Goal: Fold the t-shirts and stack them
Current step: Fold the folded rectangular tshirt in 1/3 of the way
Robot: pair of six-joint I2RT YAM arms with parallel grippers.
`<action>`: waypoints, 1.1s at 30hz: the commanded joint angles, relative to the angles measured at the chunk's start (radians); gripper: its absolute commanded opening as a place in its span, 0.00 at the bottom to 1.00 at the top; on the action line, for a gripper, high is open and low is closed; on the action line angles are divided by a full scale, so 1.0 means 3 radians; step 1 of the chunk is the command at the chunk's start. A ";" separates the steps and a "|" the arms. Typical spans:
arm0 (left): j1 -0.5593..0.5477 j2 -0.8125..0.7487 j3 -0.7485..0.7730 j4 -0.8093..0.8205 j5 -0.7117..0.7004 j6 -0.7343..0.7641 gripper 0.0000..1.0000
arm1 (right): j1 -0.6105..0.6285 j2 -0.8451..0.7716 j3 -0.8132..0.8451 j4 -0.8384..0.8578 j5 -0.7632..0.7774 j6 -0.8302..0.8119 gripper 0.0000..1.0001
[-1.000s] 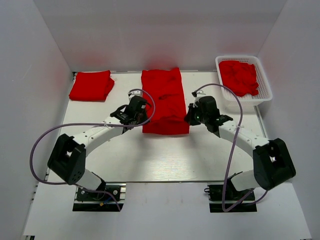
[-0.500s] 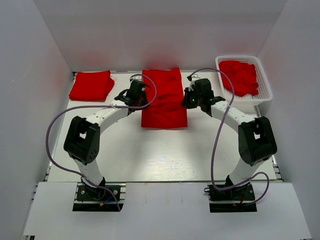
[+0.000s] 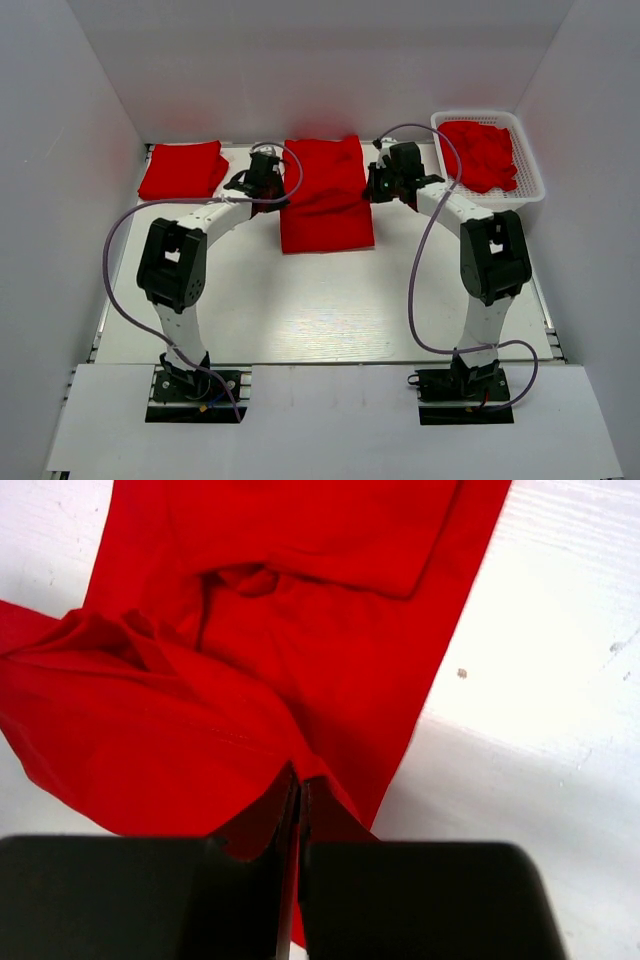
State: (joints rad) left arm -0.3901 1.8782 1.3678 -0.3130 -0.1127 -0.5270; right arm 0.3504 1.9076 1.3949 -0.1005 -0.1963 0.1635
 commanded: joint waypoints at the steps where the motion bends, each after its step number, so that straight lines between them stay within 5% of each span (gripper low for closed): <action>1: 0.0047 0.0120 0.0211 0.0072 0.0105 0.0039 0.00 | -0.0058 0.0130 0.0233 -0.0018 -0.0158 -0.0090 0.00; 16: 0.0150 0.0708 0.0686 0.0113 0.0202 0.0105 0.01 | -0.0120 0.0692 0.0709 -0.0048 -0.0169 0.0115 0.00; 18: 0.0180 0.0749 0.0727 0.0194 0.0202 0.0105 0.12 | -0.0130 0.0819 0.0785 -0.0038 -0.0133 0.0318 0.04; 19: 0.0180 0.0785 0.0773 0.0195 0.0202 0.0065 0.36 | -0.0135 0.0851 0.0907 -0.0013 -0.0088 0.0415 0.07; 20: 0.0221 0.0785 0.0809 0.0195 0.0146 0.0034 0.46 | -0.0140 0.0932 0.0949 0.0018 -0.0067 0.0513 0.11; 21: 0.0221 0.0826 0.0926 0.0230 0.0115 0.0034 0.52 | -0.0145 0.1004 0.0985 0.0150 -0.0036 0.0574 0.27; 22: 0.0257 0.0826 0.0998 0.0266 0.0054 0.0003 0.64 | -0.0166 0.1040 0.1107 0.0222 -0.0006 0.0818 0.35; 23: 0.0308 0.0912 0.1206 0.0266 -0.0073 -0.0048 0.88 | -0.0191 0.1142 0.1285 0.0268 0.0000 0.0922 0.39; 24: 0.0344 0.0959 0.1335 0.0226 -0.0074 -0.0079 0.96 | -0.0212 0.1188 0.1424 0.0456 -0.0031 0.0993 0.43; 26: 0.0441 0.1061 0.1591 0.0180 -0.0120 -0.0135 1.00 | -0.0258 0.1382 0.1821 0.0489 -0.0107 0.1249 0.86; 30: 0.0518 0.1296 0.2194 -0.0004 0.0007 -0.0100 1.00 | -0.0324 0.1414 0.1962 0.0371 -0.0179 0.1184 0.90; 33: 0.0549 0.1216 0.2135 -0.0071 0.0217 0.0048 1.00 | -0.0289 0.1042 0.1579 0.0340 -0.0235 0.0775 0.90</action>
State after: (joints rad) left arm -0.2298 2.2772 1.9972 -0.2855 -0.0990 -0.5423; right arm 0.2565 2.3318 1.9152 -0.0196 -0.2367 0.4637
